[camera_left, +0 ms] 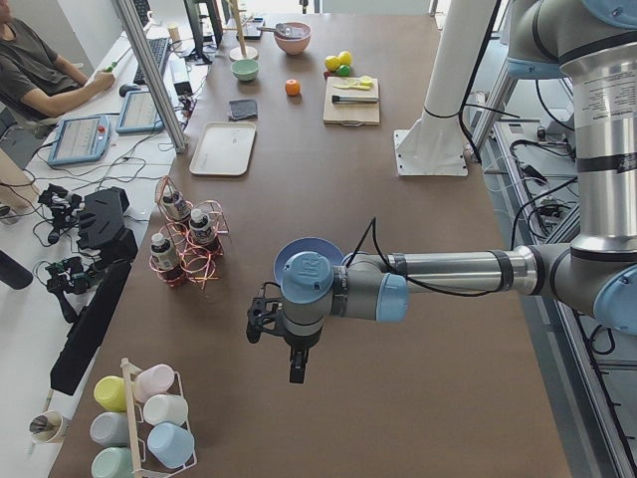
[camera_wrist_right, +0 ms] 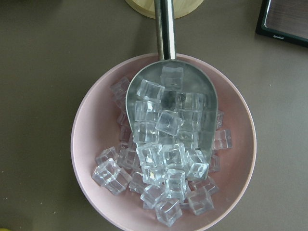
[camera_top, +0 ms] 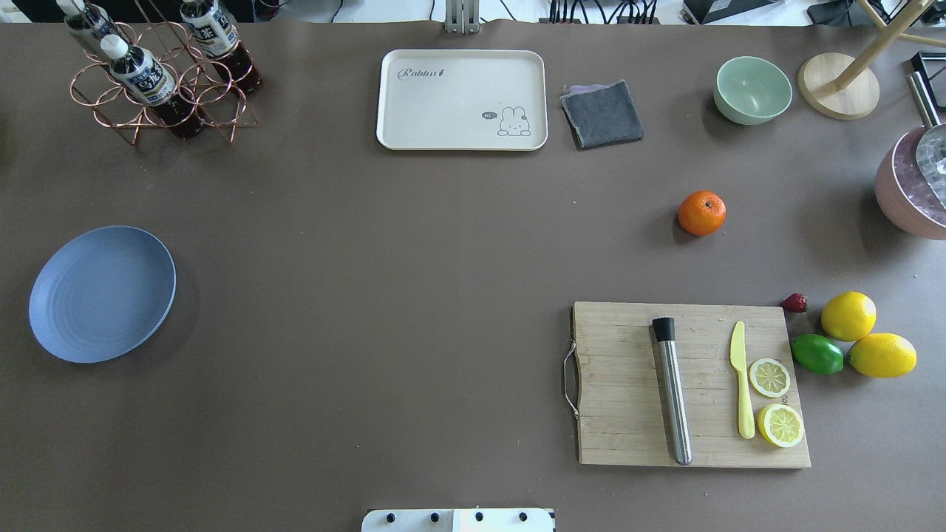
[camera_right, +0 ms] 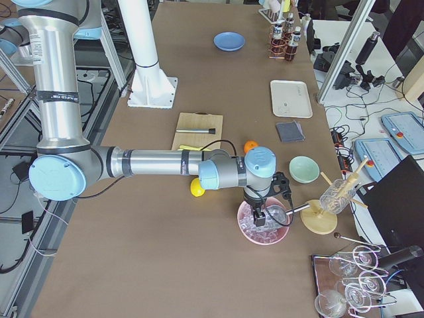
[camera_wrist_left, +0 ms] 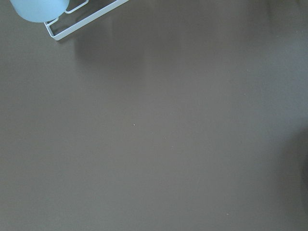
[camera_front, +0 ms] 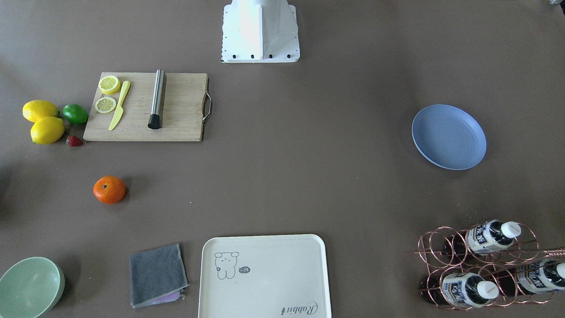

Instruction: Pick orange to plate

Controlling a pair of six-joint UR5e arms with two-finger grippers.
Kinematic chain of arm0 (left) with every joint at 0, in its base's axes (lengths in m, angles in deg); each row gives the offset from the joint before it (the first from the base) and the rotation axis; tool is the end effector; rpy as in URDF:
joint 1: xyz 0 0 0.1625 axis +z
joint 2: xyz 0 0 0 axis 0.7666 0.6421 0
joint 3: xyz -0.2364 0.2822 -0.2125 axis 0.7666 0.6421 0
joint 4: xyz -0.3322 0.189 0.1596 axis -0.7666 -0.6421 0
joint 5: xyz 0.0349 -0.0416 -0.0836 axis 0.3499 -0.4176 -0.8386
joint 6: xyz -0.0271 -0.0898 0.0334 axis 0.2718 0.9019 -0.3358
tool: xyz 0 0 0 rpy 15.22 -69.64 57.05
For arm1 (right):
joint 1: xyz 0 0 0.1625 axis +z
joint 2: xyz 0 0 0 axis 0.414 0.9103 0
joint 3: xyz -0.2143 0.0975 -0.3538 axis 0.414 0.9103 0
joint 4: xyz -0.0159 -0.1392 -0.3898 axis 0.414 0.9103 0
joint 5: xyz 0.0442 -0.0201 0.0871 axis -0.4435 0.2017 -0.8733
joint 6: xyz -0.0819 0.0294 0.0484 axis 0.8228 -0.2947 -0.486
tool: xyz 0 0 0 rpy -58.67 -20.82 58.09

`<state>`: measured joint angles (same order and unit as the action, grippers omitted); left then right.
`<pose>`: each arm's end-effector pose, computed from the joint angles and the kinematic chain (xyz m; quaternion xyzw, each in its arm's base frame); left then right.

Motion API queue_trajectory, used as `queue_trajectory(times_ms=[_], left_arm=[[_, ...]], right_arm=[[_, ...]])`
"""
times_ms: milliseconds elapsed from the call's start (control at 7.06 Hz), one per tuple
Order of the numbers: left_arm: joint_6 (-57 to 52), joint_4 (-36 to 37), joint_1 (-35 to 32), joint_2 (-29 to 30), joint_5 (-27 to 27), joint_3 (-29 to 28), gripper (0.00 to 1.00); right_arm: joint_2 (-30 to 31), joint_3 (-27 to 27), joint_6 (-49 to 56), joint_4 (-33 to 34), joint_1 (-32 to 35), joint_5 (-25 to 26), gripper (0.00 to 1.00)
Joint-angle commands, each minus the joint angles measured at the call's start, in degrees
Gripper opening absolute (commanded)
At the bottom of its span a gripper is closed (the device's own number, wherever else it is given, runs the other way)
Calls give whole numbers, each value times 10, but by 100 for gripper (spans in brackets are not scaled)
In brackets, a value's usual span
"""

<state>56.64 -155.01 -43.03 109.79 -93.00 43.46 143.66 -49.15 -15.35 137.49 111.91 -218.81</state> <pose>-0.0905 -0.4183 0.6652 0.0544 0.3486 -0.0033 0.9357 0.0422 -0.5241 0.6313 0.0838 -0.3625 -0.0999 0.9228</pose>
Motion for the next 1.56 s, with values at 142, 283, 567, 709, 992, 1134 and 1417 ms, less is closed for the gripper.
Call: queue_trajectory(times_ms=[142,283,567,709,992,1134,1417], left_arm=[[-3,-12,1,-1,0,0,98],[-3,-37,5,-7,1,-5,98],[-2,-39,12,-8,0,-5,98],[-2,-40,16,-9,0,-5,98],[-1,-40,16,-9,-1,-4,98],[-1,-40,16,-9,-1,-4,98],[0,-40,16,-9,-25,-6,98]], right_arm=[[0,0,-1,1,0,1,100],[-1,2,-1,2,0,2,100],[-2,4,-1,3,0,2,100],[-2,4,-3,2,-1,2,100],[-2,4,-4,2,-2,2,100],[-1,5,-3,2,-2,2,100],[-1,6,-3,2,-2,2,100]])
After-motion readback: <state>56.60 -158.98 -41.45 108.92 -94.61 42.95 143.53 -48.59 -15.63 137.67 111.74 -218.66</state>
